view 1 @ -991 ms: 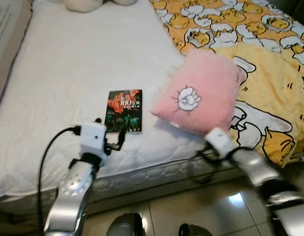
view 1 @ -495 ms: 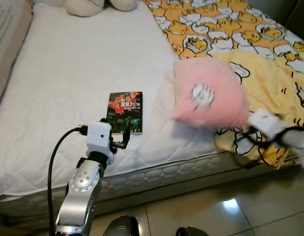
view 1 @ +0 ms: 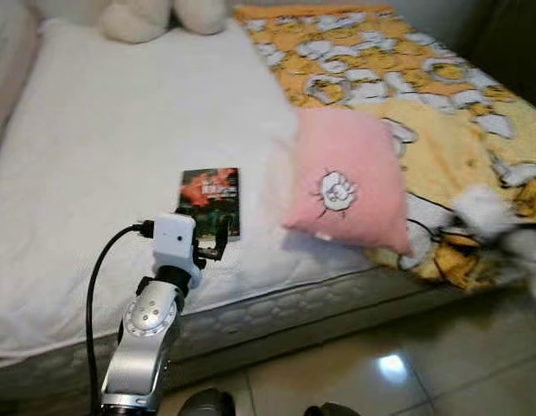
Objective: Clean up the room
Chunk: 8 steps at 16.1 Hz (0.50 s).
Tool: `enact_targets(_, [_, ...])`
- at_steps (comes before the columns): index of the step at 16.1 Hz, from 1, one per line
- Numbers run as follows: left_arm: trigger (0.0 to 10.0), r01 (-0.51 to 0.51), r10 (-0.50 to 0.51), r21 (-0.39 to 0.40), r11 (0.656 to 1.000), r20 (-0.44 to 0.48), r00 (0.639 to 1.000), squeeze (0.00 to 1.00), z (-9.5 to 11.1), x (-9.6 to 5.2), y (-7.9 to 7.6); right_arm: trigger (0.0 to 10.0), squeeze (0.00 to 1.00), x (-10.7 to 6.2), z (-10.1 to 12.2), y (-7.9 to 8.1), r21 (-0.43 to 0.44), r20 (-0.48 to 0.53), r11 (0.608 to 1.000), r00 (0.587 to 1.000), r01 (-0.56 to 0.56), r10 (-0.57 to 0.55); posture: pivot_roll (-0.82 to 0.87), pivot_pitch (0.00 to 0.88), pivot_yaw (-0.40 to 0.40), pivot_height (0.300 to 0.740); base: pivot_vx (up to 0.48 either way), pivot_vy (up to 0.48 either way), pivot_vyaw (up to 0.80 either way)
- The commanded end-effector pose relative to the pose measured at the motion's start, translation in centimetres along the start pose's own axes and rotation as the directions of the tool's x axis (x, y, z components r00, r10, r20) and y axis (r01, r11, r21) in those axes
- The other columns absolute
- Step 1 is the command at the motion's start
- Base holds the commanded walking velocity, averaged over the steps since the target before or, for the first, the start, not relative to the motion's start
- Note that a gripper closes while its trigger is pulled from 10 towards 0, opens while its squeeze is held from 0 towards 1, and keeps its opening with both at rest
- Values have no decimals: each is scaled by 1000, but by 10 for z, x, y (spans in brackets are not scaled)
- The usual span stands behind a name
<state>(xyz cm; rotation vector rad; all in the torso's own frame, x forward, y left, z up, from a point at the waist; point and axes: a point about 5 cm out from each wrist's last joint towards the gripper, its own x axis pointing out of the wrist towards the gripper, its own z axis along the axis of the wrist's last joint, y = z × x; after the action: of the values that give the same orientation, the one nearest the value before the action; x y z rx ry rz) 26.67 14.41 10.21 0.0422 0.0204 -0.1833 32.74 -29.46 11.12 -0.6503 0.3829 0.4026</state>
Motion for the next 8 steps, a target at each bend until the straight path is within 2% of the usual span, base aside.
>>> enact_targets(1, [10000, -1, 1, 8, 1000, 8, 1000, 0, 1, 1, -1, 10000, 0, 1, 2, 5, 53, 48, 998, 999, -26, 23, 26, 12, -15, 740, 0, 0, 0])
enact_targets(2, [10000, 3, -4, 26, 1000, 16, 1000, 0, 2, 2, -2, 10000, 0, 14, 1, 38, 158, 99, 983, 992, -95, 80, 33, 6, -16, 740, 0, 0, 0])
enact_targets(3, [10000, 5, -5, 33, 999, 24, 1000, 0, 3, 3, -2, 10000, 0, 18, 0, 49, 198, 114, 974, 990, -105, 84, 33, 5, -16, 740, 0, 0, 0])
enact_targets(4, [10000, -3, 0, 57, 998, 39, 999, 0, 6, 5, -1, 10000, 0, 24, 7, 67, 294, 184, 952, 982, -89, 35, 33, 0, -20, 740, 0, 0, 0])
enact_targets(5, [10000, -18, 15, 42, 999, 63, 998, 0, 10, 7, 2, 10000, 0, 26, 15, 78, 416, 238, 909, 968, -24, -83, 26, 0, -22, 740, 0, 0, 0])
enact_targets(6, [10000, -34, 32, 25, 999, 74, 997, 0, 11, 8, 4, 10000, 0, 24, 20, 86, 511, 261, 860, 950, 15, -172, 21, 0, -21, 740, 0, -450, 0])
enact_targets(8, [10000, -69, 69, 2, 998, 72, 995, 0, 11, 14, 3, 10000, 0, 18, 31, 100, 555, 291, 828, 913, 82, -285, -5, 0, -14, 740, 0, -454, 613])
